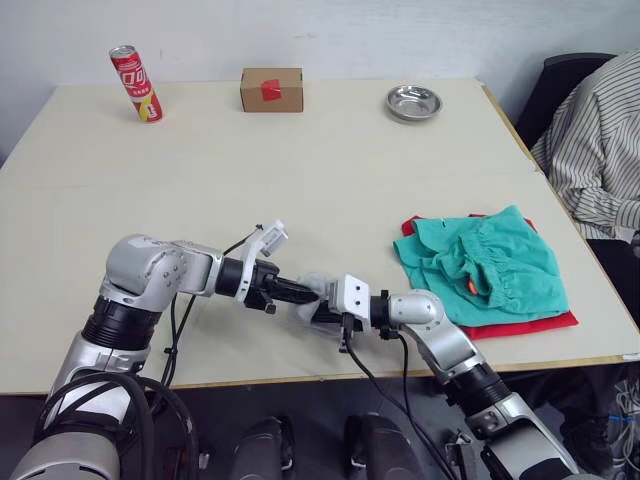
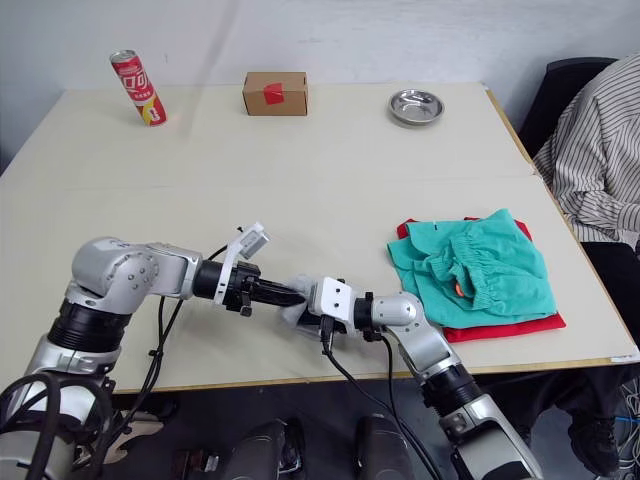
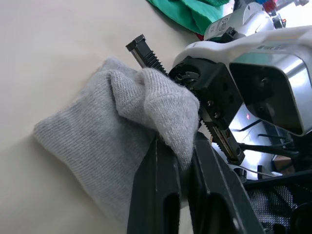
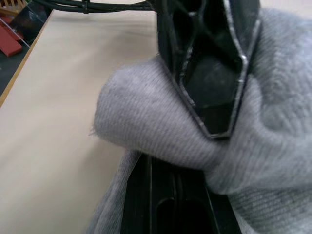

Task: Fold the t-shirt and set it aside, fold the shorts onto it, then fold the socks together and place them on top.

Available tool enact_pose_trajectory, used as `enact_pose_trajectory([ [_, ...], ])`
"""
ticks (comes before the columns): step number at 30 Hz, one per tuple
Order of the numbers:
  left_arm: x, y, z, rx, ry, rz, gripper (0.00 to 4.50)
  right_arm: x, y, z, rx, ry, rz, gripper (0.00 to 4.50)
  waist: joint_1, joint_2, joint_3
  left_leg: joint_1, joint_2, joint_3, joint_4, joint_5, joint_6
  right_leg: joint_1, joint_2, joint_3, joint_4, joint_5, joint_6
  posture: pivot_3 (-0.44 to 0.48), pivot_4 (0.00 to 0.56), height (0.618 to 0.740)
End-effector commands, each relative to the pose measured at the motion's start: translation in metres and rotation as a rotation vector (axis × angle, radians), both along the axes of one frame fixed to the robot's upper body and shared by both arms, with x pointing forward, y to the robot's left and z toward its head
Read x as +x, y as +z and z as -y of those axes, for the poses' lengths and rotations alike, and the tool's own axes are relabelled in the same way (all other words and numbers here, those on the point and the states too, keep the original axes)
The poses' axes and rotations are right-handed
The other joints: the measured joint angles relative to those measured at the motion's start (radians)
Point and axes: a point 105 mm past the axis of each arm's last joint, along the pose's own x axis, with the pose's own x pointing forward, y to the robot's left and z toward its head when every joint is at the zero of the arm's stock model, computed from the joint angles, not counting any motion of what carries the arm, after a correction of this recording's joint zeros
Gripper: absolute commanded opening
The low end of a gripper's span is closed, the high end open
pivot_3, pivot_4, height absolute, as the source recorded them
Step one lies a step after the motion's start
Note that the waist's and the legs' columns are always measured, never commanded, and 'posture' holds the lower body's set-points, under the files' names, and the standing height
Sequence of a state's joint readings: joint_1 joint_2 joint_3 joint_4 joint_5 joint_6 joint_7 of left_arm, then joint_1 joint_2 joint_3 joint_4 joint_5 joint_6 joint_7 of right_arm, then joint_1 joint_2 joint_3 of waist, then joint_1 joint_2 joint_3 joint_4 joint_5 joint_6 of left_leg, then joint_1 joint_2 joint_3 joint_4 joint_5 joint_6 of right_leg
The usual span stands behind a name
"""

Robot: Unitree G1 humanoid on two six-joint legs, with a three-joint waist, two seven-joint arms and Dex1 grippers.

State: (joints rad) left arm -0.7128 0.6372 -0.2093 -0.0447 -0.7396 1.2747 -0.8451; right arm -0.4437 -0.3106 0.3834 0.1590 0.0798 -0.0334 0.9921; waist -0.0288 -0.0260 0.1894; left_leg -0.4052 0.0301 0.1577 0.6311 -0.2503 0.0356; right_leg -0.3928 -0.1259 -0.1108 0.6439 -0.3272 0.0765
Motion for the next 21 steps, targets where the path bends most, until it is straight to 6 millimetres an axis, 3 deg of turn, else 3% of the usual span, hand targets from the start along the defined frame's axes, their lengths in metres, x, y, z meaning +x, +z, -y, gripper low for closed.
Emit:
enact_pose_trajectory([
  [1, -0.004, 0.004, 0.005, -0.059, -0.069, 0.106, 1.49, -0.001, 0.000, 0.014, -0.008, -0.054, -0.016, 0.00, 0.002, 0.000, 0.000, 0.000, 0.000, 0.000, 0.000, 0.000, 0.000, 0.000, 0.000, 0.000, 0.000, 0.000, 0.000, 0.000, 0.150, 0.740],
  [3, -0.003, 0.003, 0.005, -0.077, -0.080, 0.151, 2.14, 0.000, 0.002, 0.020, 0.001, -0.086, -0.021, 0.00, 0.003, 0.000, 0.000, 0.000, 0.000, 0.000, 0.000, 0.000, 0.000, 0.000, -0.001, -0.001, -0.001, 0.000, 0.000, 0.000, 0.150, 0.740],
  [5, -0.008, 0.010, 0.007, -0.219, -0.129, 0.226, 2.74, -0.001, 0.005, 0.038, 0.014, -0.158, -0.030, 0.00, 0.004, 0.000, 0.000, -0.001, -0.001, -0.001, 0.000, -0.001, -0.001, 0.000, -0.002, -0.001, -0.001, 0.000, 0.000, 0.000, 0.150, 0.740],
  [10, -0.006, 0.010, 0.002, -0.317, -0.114, 0.348, 4.39, -0.013, 0.010, 0.076, 0.012, -0.262, -0.078, 0.00, 0.005, 0.000, 0.000, -0.002, -0.001, -0.001, 0.000, -0.001, 0.001, 0.000, -0.003, -0.002, -0.003, 0.000, 0.000, 0.000, 0.150, 0.740],
  [14, 0.001, 0.009, -0.003, -0.372, -0.079, 0.449, 4.47, -0.014, 0.025, 0.101, 0.075, -0.352, -0.122, 0.00, 0.007, 0.000, 0.000, -0.001, -0.001, -0.002, 0.000, -0.002, 0.002, 0.001, -0.003, -0.003, -0.002, 0.000, 0.000, 0.000, 0.150, 0.740],
  [17, 0.006, 0.009, -0.008, -0.402, -0.027, 0.501, 4.47, -0.012, 0.039, 0.107, 0.130, -0.366, -0.121, 0.00, 0.001, 0.000, 0.000, -0.001, 0.000, -0.002, 0.000, -0.001, 0.003, 0.001, -0.002, -0.003, -0.002, 0.000, 0.000, 0.000, 0.150, 0.740],
  [21, 0.009, 0.009, -0.020, -0.422, 0.038, 0.546, 3.51, -0.009, 0.066, 0.099, 0.237, -0.342, -0.102, 0.00, 0.000, 0.000, 0.000, -0.001, 0.000, -0.002, -0.001, -0.001, 0.004, 0.001, -0.002, -0.003, -0.002, 0.000, 0.000, 0.000, 0.150, 0.740],
])
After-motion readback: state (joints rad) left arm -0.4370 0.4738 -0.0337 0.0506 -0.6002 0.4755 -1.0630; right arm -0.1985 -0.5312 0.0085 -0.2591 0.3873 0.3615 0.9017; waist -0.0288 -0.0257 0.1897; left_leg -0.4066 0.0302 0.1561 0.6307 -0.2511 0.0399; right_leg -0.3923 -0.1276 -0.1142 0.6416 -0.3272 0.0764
